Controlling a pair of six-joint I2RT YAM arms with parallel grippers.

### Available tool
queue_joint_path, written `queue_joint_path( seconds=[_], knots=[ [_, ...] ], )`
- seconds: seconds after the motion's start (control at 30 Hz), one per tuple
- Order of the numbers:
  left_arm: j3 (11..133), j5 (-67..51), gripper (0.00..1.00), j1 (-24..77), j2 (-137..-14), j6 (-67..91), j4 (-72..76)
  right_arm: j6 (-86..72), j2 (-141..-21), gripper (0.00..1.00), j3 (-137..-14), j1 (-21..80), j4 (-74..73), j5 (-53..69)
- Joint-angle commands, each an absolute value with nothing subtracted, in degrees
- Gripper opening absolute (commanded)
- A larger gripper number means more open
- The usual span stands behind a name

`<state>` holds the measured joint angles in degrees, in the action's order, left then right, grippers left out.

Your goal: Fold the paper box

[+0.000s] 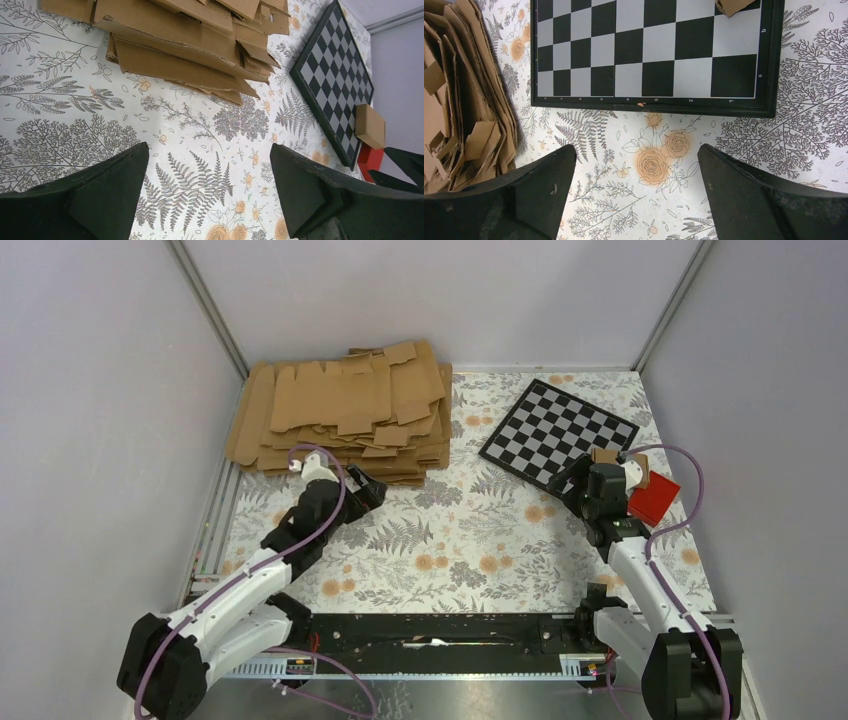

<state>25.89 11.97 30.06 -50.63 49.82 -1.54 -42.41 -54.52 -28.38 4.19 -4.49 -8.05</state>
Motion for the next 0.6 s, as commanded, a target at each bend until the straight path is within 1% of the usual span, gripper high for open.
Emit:
queue_joint_path(
  seconds=[0.0,0.07,0.13,0.27,0.4,0.47,0.57],
  knots=[
    [28.9,14.0,0.99,30.0,-51.6,47.4,1.2,-40.9,-55.0,1.00,-30.5,4.5,-4.3,-9.4],
    [29.2,14.0,0.99,30.1,-52.2,46.7,1.2,-40.6,-56.2,1.00,-31.5,4.5,-3.1,-6.8],
    [30.7,14.1,0.99,30.1,-53.8,45.1,0.5,-40.0,-58.3,1.00,-32.3,4.5,-1.0,-1.6],
    [36.4,14.7,0.99,30.1,-58.4,41.6,-1.7,-37.3,-63.6,1.00,-35.1,4.5,4.7,16.2],
    [38.9,14.5,0.99,30.0,-61.9,38.5,-0.2,-43.1,-68.3,1.00,-36.2,4.8,10.9,27.8],
    [40.8,14.9,0.99,30.1,-63.4,36.4,1.0,-46.5,-69.8,1.00,-36.3,7.1,12.5,29.0],
    [46.4,19.4,0.99,30.1,-67.3,31.7,0.2,-46.9,-70.3,1.00,-37.8,12.0,11.6,24.7]
  ],
)
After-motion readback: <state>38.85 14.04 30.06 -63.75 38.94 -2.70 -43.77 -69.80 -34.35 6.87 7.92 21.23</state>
